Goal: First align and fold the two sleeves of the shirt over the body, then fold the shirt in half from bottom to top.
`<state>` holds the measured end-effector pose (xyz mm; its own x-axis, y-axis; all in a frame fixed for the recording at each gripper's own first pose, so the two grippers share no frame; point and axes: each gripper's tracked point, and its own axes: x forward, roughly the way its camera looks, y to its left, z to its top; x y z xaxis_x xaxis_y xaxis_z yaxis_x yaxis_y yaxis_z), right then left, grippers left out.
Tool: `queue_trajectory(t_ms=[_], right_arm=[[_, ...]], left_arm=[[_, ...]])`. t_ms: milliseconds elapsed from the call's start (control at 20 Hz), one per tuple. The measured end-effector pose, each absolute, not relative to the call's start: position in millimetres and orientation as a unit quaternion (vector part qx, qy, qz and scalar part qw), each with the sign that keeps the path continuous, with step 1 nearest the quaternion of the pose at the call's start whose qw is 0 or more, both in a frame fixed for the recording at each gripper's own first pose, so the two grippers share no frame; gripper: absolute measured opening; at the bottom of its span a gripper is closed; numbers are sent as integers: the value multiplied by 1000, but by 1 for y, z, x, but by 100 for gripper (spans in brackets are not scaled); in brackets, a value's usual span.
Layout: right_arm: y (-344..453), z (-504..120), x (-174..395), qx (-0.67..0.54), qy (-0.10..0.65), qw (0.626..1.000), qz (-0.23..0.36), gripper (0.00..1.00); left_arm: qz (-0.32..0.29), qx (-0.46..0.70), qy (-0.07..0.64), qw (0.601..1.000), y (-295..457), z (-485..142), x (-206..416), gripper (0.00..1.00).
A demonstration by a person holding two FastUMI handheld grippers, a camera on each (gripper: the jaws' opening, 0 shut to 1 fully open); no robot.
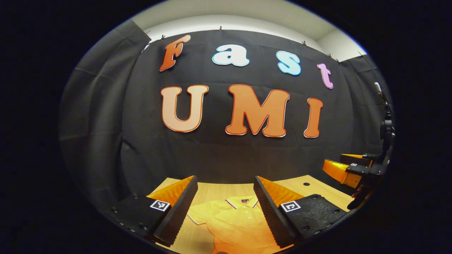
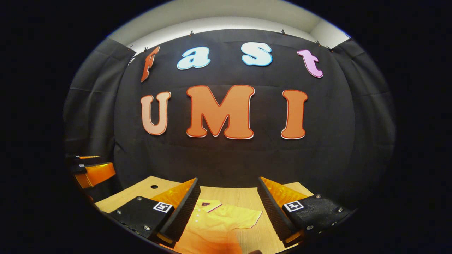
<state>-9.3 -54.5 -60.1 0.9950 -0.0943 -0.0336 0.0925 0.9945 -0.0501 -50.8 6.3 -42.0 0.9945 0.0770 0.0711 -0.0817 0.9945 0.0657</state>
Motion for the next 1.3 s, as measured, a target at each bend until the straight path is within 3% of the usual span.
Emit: queue_trajectory(t_ms=[500, 900, 1300], right_arm=[[-100, -145, 24, -23, 159, 980, -120, 99], [-138, -248, 93, 12, 298, 950, -91, 99], [-180, -349, 131, 34, 457, 885, -78, 90]], left_arm=[[5, 78, -40, 996, 13, -44, -76, 97], [93, 85, -49, 991, 18, -40, -54, 97], [135, 108, 28, 985, 6, -74, -37, 96]])
